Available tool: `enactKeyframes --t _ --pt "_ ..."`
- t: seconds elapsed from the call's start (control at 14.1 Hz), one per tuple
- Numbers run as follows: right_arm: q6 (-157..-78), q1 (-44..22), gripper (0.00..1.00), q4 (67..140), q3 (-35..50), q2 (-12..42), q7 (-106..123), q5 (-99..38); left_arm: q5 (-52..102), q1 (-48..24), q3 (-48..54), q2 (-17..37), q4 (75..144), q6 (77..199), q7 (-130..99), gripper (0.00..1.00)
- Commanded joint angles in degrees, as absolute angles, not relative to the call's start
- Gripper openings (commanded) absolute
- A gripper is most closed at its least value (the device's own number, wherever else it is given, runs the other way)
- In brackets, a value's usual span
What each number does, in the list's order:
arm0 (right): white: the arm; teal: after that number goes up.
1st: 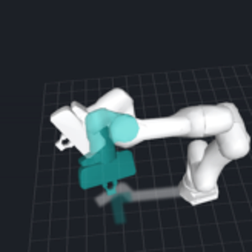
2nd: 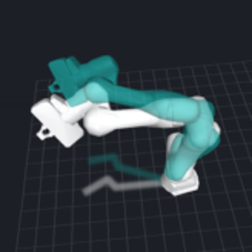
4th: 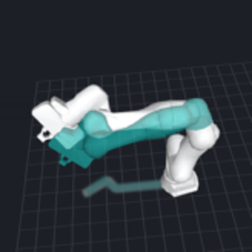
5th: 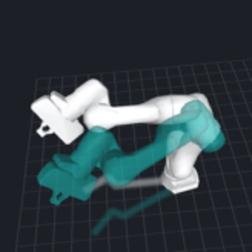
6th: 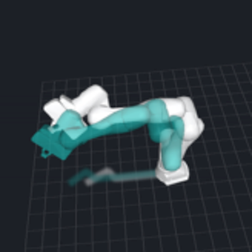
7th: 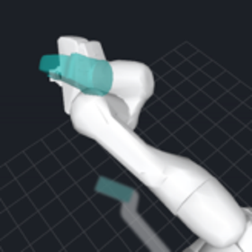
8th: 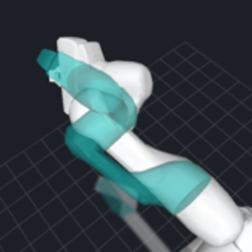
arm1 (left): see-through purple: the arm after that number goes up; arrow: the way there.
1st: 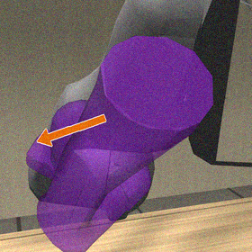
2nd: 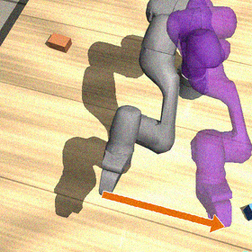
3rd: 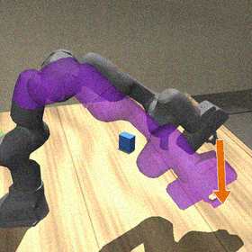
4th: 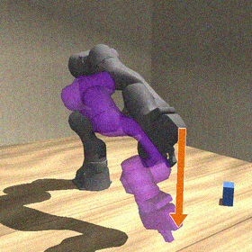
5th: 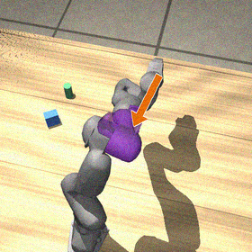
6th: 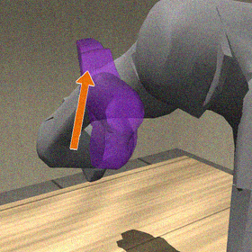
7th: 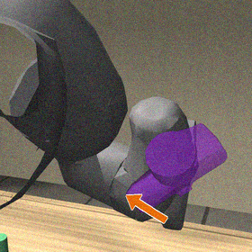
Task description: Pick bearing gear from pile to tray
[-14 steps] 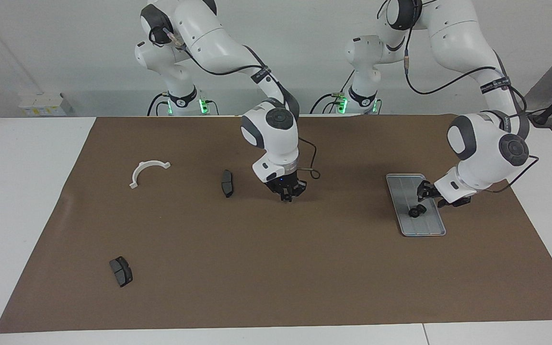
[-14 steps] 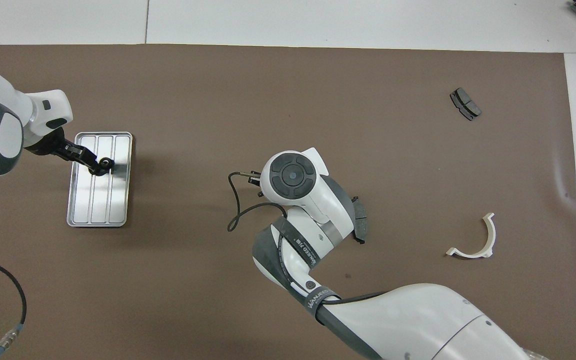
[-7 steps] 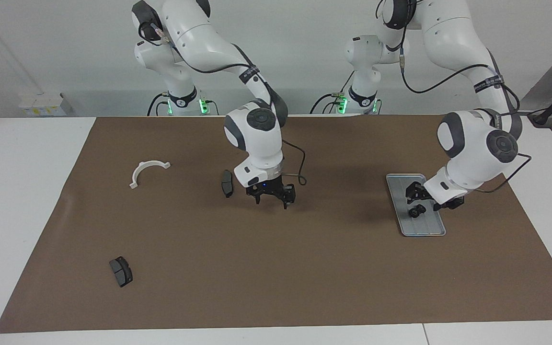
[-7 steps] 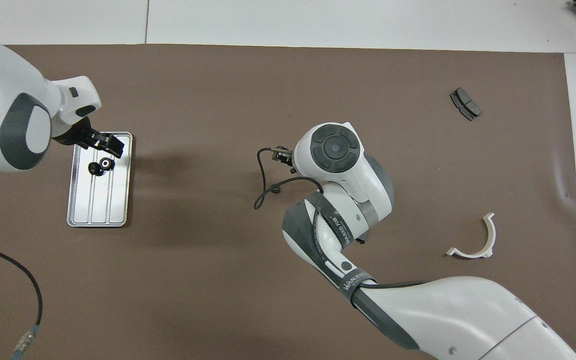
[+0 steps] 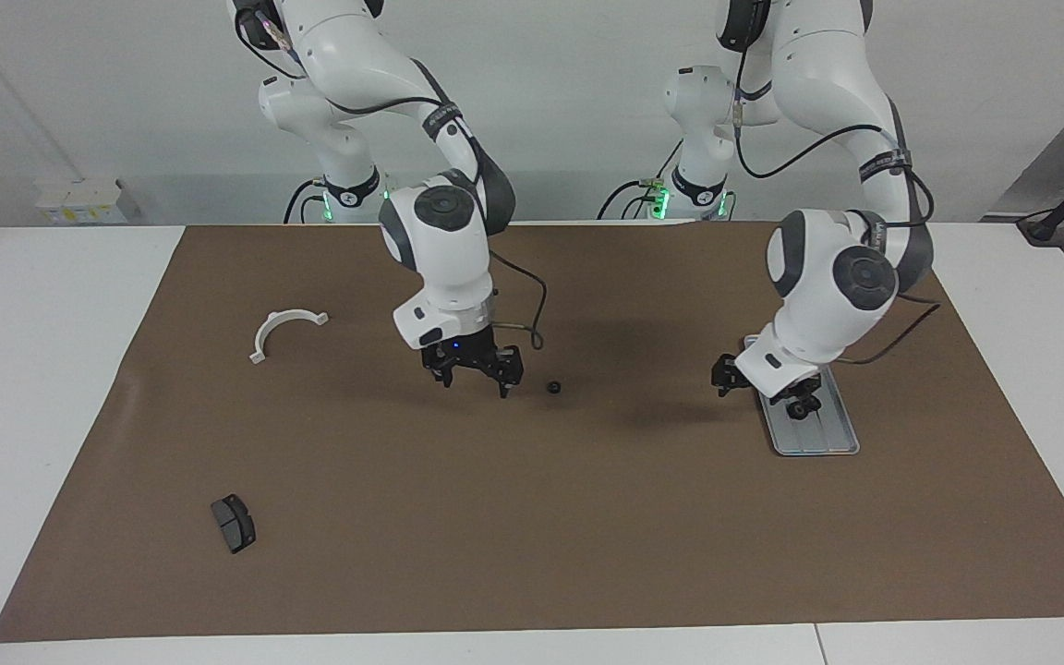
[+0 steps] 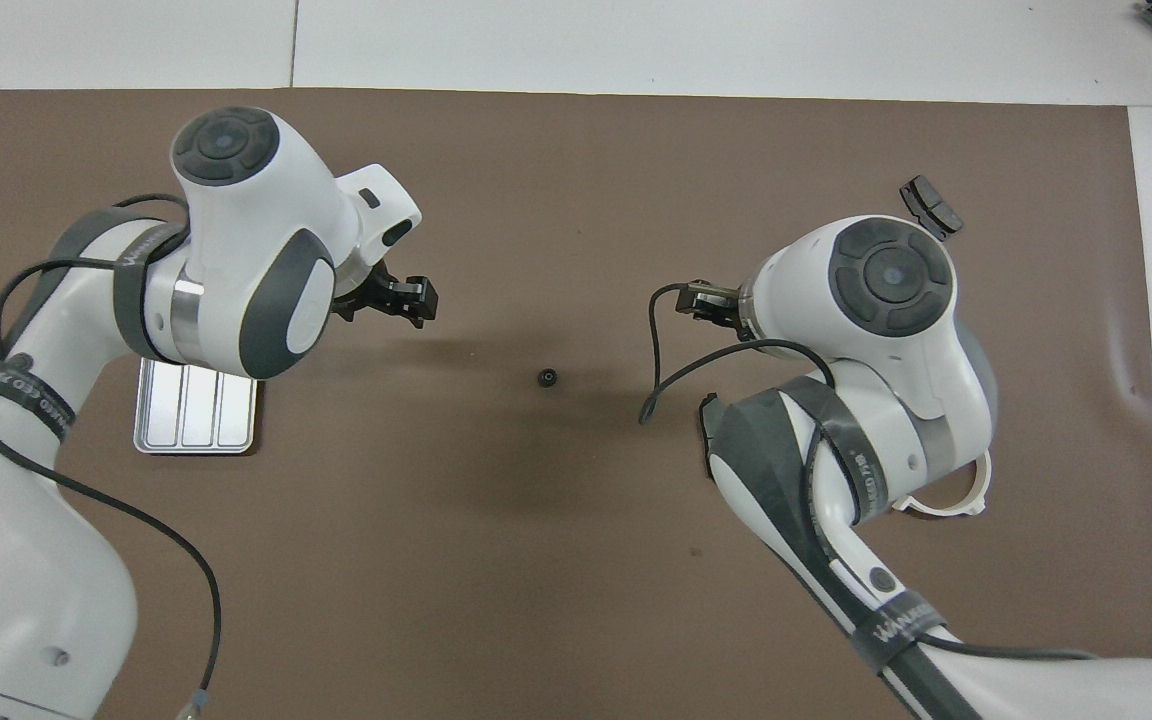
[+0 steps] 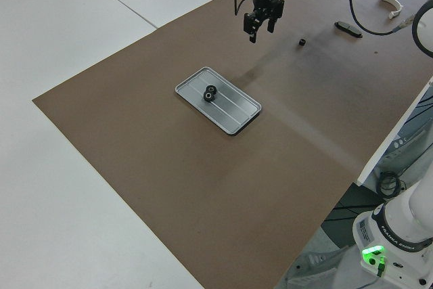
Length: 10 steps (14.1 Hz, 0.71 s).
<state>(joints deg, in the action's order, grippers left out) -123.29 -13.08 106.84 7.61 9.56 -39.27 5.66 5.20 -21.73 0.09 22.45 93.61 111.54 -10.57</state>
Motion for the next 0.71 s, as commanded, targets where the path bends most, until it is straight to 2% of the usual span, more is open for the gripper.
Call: enactKeyframes --t 0.0,0.14,0.28,0.64 --pt "-120.6 -8.5 1.0 109.0 8.3 4.1 -32.1 3.8 6.2 -28.2 -1.1 22.7 95.4 115.6 -18.3 0.83" --pt "-116.2 -4.9 1.0 107.6 8.3 1.2 -26.0 0.5 6.2 -31.4 -1.1 22.9 98.3 121.0 -22.7 0.8" --pt "-109.5 -1.5 1.0 103.1 8.2 0.3 -20.2 0.1 6.2 -34.1 -1.1 23.4 101.7 127.2 -25.7 0.77" --pt "-98.2 2.8 1.0 94.3 8.0 0.3 -12.5 0.1 6.1 -36.8 -1.2 26.4 102.0 131.4 -27.5 0.74"
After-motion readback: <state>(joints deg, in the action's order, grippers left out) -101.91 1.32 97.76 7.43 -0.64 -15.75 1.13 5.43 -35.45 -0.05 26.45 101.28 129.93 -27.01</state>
